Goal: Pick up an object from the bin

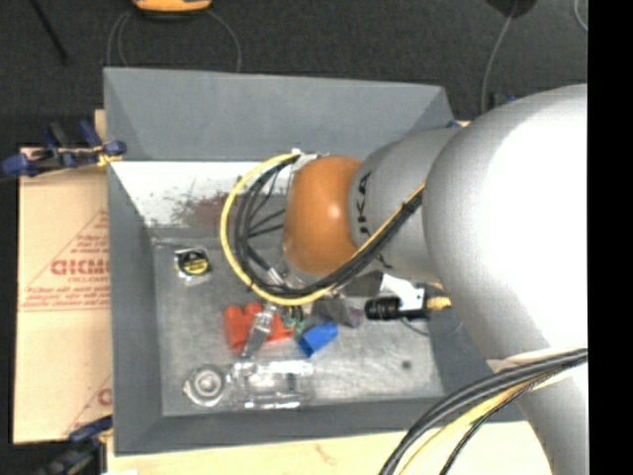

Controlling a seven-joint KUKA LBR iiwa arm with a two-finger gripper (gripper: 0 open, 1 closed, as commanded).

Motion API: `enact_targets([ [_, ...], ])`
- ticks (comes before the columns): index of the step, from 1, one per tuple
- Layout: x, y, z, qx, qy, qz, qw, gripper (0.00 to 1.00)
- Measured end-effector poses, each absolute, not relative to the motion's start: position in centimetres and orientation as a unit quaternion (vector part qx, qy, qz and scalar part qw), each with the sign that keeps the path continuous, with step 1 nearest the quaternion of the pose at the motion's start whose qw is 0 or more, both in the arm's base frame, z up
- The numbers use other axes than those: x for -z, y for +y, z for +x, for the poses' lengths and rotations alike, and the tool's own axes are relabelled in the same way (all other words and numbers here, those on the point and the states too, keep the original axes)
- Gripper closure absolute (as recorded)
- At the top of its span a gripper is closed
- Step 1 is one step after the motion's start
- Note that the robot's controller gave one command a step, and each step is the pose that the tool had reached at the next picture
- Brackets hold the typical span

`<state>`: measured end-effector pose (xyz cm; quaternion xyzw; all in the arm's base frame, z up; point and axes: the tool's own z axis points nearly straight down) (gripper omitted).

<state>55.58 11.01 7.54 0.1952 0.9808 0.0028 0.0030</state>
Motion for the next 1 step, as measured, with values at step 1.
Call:
enact_targets([
  [1, -7.83, 10.9, 55.92, -0.004, 0.981, 0.196, 0.008, 1.0],
])
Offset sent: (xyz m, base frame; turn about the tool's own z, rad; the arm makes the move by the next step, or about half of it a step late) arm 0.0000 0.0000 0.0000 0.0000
